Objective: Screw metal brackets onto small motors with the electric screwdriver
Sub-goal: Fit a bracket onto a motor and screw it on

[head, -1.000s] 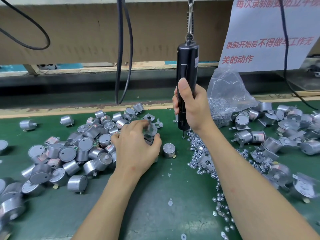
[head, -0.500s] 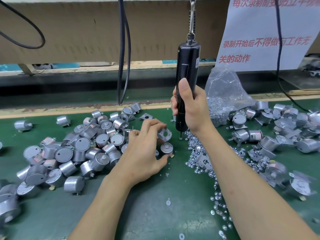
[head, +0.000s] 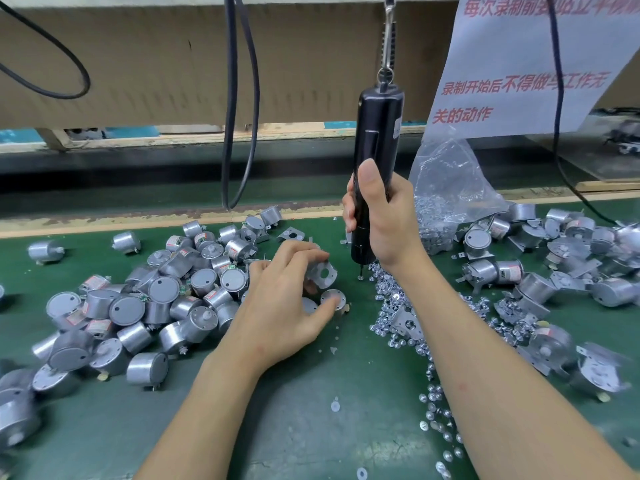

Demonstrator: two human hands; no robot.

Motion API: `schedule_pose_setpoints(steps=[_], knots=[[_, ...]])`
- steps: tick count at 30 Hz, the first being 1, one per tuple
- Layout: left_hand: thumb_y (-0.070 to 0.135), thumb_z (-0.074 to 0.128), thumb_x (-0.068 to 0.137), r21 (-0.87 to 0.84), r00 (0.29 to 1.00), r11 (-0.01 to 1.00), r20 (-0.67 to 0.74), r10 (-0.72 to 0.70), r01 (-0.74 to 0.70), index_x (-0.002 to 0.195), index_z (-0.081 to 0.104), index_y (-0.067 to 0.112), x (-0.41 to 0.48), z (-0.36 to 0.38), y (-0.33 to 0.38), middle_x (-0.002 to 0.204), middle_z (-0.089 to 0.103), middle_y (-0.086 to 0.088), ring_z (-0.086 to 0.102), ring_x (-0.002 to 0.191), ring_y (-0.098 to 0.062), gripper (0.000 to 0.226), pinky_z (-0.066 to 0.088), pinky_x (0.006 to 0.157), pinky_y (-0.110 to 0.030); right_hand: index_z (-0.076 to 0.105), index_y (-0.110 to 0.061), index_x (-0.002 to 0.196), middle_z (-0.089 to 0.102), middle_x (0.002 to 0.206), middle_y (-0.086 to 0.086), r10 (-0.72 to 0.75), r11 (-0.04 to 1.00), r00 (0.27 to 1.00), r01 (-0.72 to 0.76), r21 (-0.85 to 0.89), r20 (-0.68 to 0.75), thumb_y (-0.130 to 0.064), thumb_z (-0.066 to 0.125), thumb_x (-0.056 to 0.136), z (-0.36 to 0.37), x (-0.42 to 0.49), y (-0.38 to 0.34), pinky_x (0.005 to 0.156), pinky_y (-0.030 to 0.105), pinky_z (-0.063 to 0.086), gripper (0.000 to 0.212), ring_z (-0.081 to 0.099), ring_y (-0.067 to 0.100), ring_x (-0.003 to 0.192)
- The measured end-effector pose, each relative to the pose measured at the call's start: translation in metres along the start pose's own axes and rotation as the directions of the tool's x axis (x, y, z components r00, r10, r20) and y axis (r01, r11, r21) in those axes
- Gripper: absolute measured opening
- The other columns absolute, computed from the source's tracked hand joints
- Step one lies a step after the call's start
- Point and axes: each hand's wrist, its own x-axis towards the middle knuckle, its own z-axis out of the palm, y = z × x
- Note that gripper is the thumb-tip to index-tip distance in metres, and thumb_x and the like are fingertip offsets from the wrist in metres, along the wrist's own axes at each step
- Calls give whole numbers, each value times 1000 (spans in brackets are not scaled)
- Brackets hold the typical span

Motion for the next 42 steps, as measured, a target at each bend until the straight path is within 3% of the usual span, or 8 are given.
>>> schedule_pose_setpoints(steps=[4,8,13,17,23,31,36,42], knots=[[33,75,85,-55,1000,998,27,10,-9,116,65,22,3,-6,-3,115,57,15,59,88,0,35,46,94,-48,45,10,80,52,57,5,-12,1000,1000,12,9,-2,-84,66,69,1,-1,-7,51,31,43,97,49,21,48],[42,80,79,-24,999,1000,44,6,-5,113,62,30,1,-7,1,109,60,24,61,83,6,41,41,97,-48,46,13,80,52,57,8,-40,999,999,40,14,-6,-84,66,70,3,-1,-15,50,31,43,99,49,22,47],[37,81,78,-86,993,995,111,-37,47,117,57,32,1,-6,6,113,57,26,58,89,12,46,46,95,-47,46,13,80,52,57,8,-50,999,999,51,16,-7,-82,66,71,4,-2,-21,50,30,42,97,49,23,46],[36,80,79,-80,992,995,119,-50,60,122,54,31,0,-5,8,115,57,25,58,92,9,50,44,97,-47,45,12,79,52,56,9,-28,1000,999,28,-1,-28,-65,64,83,4,-2,-22,50,30,42,79,49,23,46],[41,79,76,-40,995,998,92,-39,43,121,61,23,0,-6,6,111,62,19,58,89,-2,52,46,93,-48,53,4,81,54,58,5,-55,998,998,55,9,-31,-85,66,65,7,-3,-34,50,29,44,92,51,21,47],[57,72,76,120,994,992,104,-45,33,119,61,35,0,-3,3,109,61,24,51,102,-2,50,30,98,-39,56,-7,84,55,59,3,-67,997,998,67,31,-1,-80,67,62,11,-8,-42,49,28,46,77,51,16,47],[56,71,77,127,993,992,112,-44,30,118,62,36,-1,-3,1,93,50,31,48,100,-2,47,29,94,-39,57,1,85,59,59,1,-68,995,996,63,74,55,-83,65,63,14,-11,-47,49,28,46,87,52,17,45],[55,71,78,142,993,990,113,-34,18,119,61,36,0,-3,2,98,56,28,49,101,-4,46,29,90,-40,56,-11,77,52,54,2,10,982,987,-40,182,163,-89,64,58,17,-15,-49,48,27,39,81,45,18,40]])
